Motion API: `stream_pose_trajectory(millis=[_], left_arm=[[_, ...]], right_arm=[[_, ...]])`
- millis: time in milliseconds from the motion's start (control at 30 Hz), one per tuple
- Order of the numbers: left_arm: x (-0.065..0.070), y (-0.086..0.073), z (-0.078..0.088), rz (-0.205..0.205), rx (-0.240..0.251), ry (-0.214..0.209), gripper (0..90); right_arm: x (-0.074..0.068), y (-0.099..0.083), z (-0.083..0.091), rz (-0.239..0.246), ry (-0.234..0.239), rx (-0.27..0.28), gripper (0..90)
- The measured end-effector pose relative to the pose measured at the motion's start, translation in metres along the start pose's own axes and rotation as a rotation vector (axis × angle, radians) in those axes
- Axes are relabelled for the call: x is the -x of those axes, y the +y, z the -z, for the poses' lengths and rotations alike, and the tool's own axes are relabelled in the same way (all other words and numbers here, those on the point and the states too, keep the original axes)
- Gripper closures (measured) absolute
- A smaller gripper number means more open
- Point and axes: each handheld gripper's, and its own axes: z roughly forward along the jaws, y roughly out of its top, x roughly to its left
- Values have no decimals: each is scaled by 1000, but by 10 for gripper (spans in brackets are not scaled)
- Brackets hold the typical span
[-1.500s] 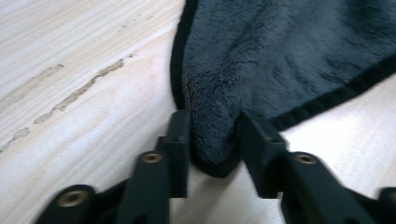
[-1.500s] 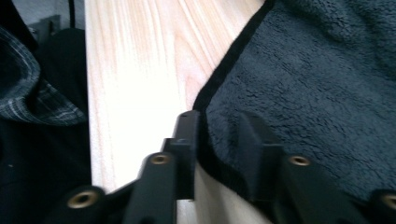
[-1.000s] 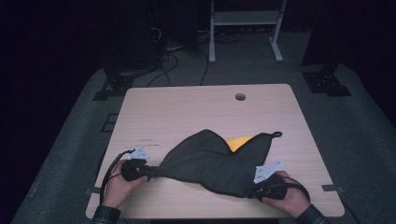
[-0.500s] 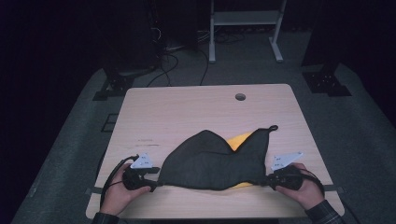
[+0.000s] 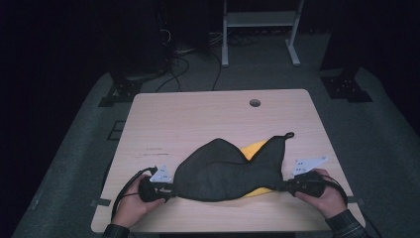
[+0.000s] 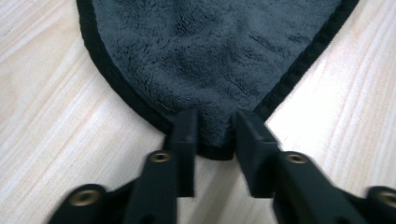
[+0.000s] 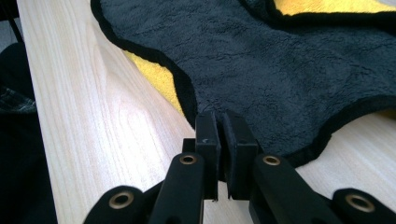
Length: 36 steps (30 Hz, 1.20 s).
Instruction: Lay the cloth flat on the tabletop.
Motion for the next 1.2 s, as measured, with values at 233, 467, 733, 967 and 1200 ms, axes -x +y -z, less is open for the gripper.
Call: stream_pose_trajectory(millis=[233, 467, 733, 967, 1200], left_arm=[[-3, 1, 0, 29, 24, -13, 836], [-11, 10, 15, 87, 168, -23, 841], [-30, 34, 29, 127, 310, -3, 844], [-56, 64, 40, 161, 395, 38, 844], [-79, 89, 52, 176, 444, 73, 844]], right_arm=[[3, 3, 3, -11, -2, 24, 848], [11, 10, 9, -26, -17, 70, 849], [30, 28, 17, -51, -65, 122, 851], [55, 55, 31, -92, -111, 208, 851], [75, 86, 47, -94, -154, 249, 851]])
